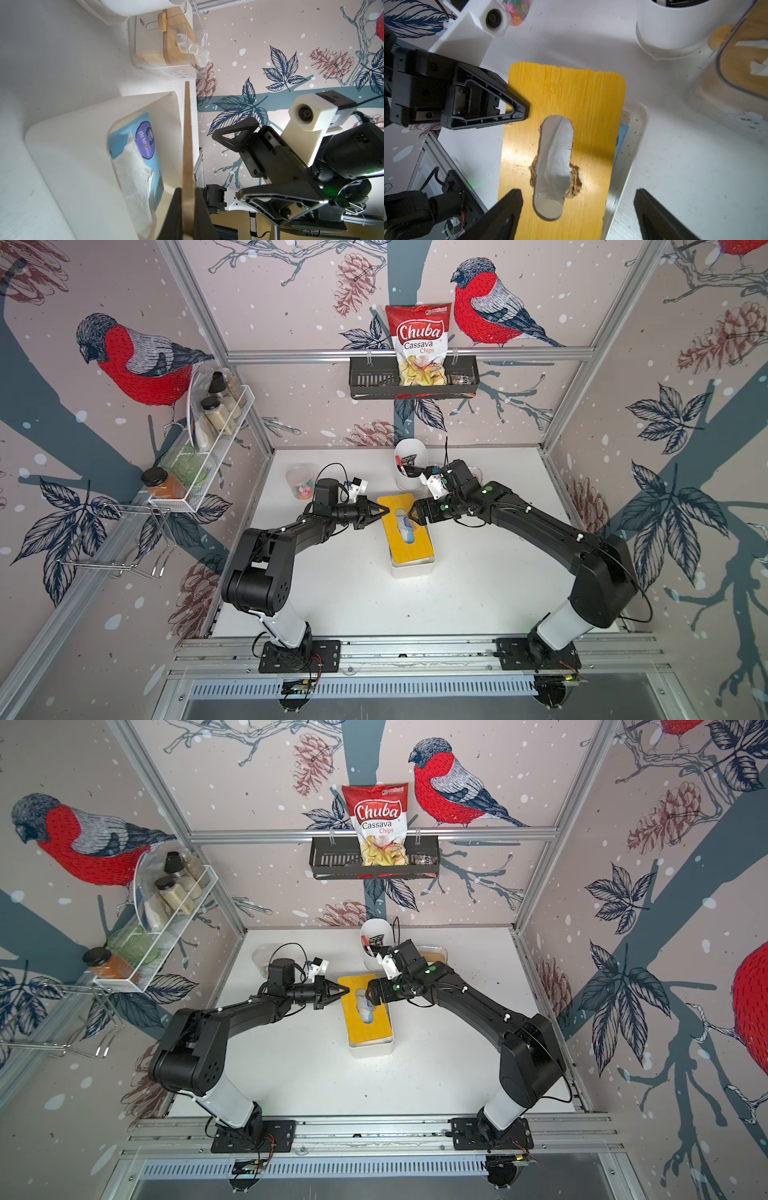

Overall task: Put the tissue paper into the tissue box
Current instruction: Open the lid of the tissue box.

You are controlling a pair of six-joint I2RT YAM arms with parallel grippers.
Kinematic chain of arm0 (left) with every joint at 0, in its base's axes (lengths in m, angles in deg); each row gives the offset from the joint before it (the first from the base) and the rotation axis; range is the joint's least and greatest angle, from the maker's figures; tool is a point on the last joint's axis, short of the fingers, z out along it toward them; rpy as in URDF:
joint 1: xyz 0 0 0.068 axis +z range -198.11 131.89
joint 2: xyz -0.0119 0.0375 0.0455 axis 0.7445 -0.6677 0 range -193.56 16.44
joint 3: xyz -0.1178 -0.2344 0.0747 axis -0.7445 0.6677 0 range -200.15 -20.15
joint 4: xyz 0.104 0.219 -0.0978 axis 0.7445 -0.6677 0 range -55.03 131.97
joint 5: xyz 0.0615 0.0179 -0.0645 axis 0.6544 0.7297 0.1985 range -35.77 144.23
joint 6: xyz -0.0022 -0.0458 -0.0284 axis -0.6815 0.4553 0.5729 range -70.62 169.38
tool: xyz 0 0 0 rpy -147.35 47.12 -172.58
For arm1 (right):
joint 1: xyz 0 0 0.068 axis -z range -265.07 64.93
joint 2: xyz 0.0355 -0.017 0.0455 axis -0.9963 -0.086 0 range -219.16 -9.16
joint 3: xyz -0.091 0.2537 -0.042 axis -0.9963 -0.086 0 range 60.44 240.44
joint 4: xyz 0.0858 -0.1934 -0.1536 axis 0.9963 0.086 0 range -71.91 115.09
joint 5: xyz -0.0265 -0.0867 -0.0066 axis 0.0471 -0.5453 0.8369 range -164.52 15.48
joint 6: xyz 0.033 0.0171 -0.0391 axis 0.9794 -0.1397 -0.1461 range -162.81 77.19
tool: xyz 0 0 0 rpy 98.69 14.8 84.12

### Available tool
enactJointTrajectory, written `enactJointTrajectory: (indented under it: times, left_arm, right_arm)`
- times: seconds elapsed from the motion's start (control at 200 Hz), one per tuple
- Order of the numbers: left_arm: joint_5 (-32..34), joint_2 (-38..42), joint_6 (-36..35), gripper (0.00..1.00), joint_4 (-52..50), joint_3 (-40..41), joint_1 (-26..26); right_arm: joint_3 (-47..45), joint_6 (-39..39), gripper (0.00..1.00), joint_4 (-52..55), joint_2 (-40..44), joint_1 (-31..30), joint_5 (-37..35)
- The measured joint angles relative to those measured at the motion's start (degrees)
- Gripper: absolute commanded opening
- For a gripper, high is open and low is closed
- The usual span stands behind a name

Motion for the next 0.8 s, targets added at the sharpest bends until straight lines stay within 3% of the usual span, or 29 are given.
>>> enactJointTrajectory:
  times: [0.075, 0.215, 0.4, 0.68, 0.8]
  left_arm:
    - [-0.1, -0.1, -0.3, 0.00, -0.2, -0.4, -0.1]
    - [-0.2, 0.0, -0.4, 0.00, -0.7, -0.5, -0.2]
    - [-0.3, 0.7, -0.4, 0.00, -1.2, -0.5, -0.4]
    - [0.6, 1.4, -0.7, 0.00, -2.3, -0.5, -0.7]
    - [0.8, 1.8, -1.7, 0.00, -2.4, -0.5, -0.7]
  right_arm:
    - [0.0, 0.0, 0.89, 0.2, -0.2, 0.2, -0.9]
    - [0.3, -0.1, 0.78, 1.3, -1.0, -0.4, -3.4]
    - [2.6, -1.5, 0.58, 3.5, -5.2, -4.0, -6.7]
    - [2.5, -1.6, 0.28, 4.1, -5.9, -3.3, -8.6]
    - [1.8, -1.7, 0.20, 4.3, -5.7, -3.0, -9.0]
